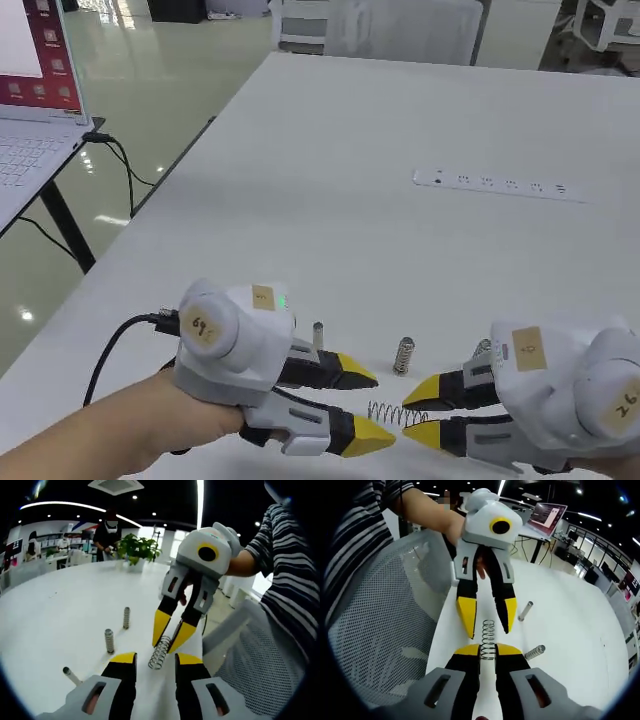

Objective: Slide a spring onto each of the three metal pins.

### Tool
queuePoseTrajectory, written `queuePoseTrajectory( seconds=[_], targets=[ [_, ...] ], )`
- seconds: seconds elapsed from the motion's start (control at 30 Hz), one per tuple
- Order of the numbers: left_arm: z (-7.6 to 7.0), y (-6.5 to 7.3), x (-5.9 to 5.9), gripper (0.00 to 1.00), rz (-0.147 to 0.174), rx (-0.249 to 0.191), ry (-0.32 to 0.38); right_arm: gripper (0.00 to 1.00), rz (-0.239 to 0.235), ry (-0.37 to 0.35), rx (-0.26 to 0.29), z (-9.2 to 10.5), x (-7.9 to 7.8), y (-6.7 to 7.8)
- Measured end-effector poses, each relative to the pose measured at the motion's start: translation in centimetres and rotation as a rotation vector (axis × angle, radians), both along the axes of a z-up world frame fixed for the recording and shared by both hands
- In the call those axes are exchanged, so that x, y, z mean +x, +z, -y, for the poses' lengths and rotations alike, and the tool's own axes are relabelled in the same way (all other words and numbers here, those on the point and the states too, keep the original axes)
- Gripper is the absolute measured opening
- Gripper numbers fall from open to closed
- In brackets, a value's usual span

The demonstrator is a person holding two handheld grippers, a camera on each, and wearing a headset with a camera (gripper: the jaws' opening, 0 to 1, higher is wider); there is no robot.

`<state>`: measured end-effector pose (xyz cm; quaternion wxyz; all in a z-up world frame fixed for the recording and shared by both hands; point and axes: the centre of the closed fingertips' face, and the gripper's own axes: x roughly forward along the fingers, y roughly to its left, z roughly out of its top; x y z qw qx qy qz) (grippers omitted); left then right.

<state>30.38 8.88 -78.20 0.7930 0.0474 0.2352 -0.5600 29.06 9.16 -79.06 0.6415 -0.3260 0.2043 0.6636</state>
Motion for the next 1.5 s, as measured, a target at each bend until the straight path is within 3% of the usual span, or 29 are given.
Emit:
queuePoseTrajectory(
  seconds=[0.2,0.63,0.8,1.03,1.17,1.5],
  targets=[
    [0.3,0.1,-0.1,0.07,0.010,-0.010,-0.019,0.08,-0.009,-0.004,0.013,0.1,0.1,0.2],
    [0.3,-0.1,-0.4,0.06,0.027,-0.005,-0.031,0.08,-0.025,0.006,0.022,0.2,-0.1,0.2],
    [0.4,-0.1,-0.7,0.03,0.044,0.001,-0.060,0.08,-0.034,0.006,0.027,0.4,-0.1,0.3],
    [0.5,0.1,-1.1,0.02,0.041,-0.001,-0.100,0.09,-0.062,-0.007,0.040,0.4,-0.3,0.4],
    [0.2,0.2,-0.9,0.02,0.041,-0.003,-0.102,0.16,-0.053,-0.011,0.031,1.1,-0.3,0.0],
    [0.5,0.1,-1.6,0.02,0.036,0.013,-0.159,0.08,-0.053,-0.004,0.011,1.3,-0.7,-0.5]
  ],
)
